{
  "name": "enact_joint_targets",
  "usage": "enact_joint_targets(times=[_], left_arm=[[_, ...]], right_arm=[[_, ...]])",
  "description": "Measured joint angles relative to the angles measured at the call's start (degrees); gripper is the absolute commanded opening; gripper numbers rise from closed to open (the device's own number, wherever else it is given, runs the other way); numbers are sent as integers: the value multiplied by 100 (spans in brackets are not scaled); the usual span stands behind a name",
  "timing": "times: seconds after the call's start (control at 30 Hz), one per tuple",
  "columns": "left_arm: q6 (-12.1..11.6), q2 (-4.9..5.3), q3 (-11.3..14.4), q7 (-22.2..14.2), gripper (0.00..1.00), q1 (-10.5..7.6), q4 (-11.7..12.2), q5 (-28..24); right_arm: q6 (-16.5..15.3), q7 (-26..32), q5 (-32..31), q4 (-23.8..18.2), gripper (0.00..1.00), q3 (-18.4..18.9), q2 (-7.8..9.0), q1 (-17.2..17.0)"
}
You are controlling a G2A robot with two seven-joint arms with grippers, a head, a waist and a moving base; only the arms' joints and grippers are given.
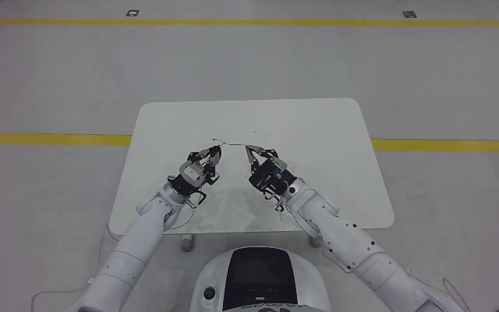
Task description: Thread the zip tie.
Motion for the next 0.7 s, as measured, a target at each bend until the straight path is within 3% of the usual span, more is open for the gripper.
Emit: enact_joint_targets(times=[0.7], left_arm=[[0, 0, 0, 0, 0, 0, 0, 0]], right_arm=[[173, -11, 0, 3, 0, 139, 31, -146]])
